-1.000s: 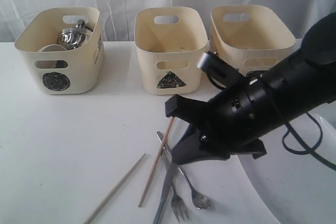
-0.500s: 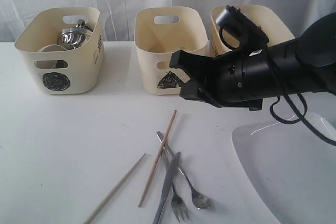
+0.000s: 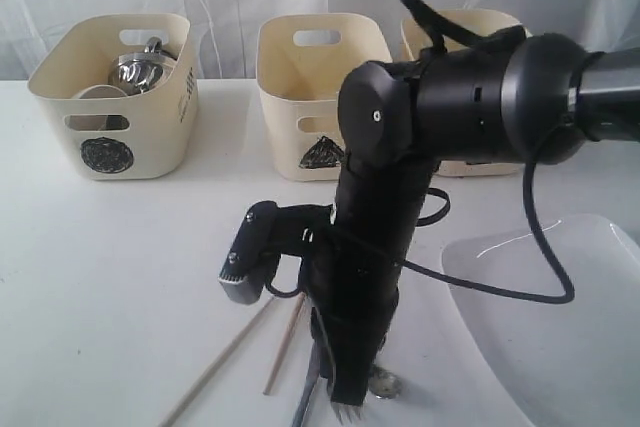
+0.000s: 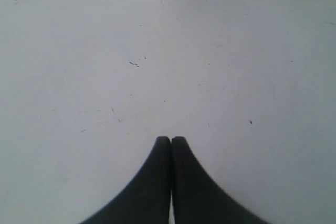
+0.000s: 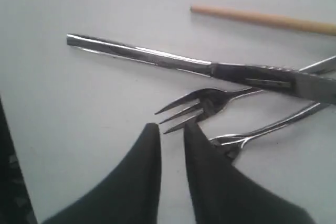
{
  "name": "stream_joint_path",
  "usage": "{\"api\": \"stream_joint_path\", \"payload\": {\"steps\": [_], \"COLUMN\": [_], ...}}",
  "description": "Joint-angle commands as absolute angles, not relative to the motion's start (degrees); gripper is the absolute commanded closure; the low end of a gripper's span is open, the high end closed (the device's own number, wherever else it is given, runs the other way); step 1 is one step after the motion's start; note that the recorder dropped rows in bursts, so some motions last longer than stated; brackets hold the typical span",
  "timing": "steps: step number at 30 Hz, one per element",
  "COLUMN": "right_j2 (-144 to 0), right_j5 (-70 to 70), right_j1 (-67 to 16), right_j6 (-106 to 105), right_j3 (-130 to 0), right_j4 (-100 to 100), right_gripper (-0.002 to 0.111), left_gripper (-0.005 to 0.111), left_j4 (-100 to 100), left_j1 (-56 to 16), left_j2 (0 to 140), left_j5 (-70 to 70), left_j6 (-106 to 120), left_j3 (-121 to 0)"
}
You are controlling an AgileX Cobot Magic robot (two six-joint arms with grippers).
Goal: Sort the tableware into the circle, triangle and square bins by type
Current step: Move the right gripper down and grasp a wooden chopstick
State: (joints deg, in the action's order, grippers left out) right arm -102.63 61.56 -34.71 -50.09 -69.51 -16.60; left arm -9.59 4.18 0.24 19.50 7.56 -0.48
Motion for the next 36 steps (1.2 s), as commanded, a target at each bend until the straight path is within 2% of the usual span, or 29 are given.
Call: {"api": "stream_joint_path", "payload": {"steps": [1,4,6,9,16,30,36], "right_j2": [-103.1,-104.0,-106.5,-110.9,-116.7,-122.4,-123.7], "right_j5": [48.6,37.3,36.4,39.1,41.2,41.2,40.1], "right_j1": [-35.0,-33.5,-30.6,-27.0,-25.6,-25.2,-25.2], "right_j6": [-29.1,5.8,17.0,17.7,18.3,18.4,18.4], "right_j3": [-70.0,-71.9,-75.1,-80.8,-88.0,-88.8,-88.8], "right_j4": [-12.8,-2.8,0.0,-5.7,-6.5,-6.8,-6.6], "right_gripper": [0.075,0.072,0.072,0.07,0.059,0.059,0.068], "left_gripper": [0.107,0.107,0.107,0.107,0.107,0.107,0.107], "left_j4": [-10.1,-10.1,-10.1,-10.1,-10.1,-10.1,-10.1], "left_j1": [3.9,3.9,3.9,3.9,3.9,3.9,3.9], "left_j2": [0.0,0.0,0.0,0.0,0.0,0.0,0.0], "left_j5": [20.4,20.4,20.4,20.4,20.4,20.4,20.4], "left_j6": [7.6,7.6,7.6,7.6,7.6,7.6,7.6], "left_j3": [0.0,0.0,0.0,0.0,0.0,0.0,0.0]}}
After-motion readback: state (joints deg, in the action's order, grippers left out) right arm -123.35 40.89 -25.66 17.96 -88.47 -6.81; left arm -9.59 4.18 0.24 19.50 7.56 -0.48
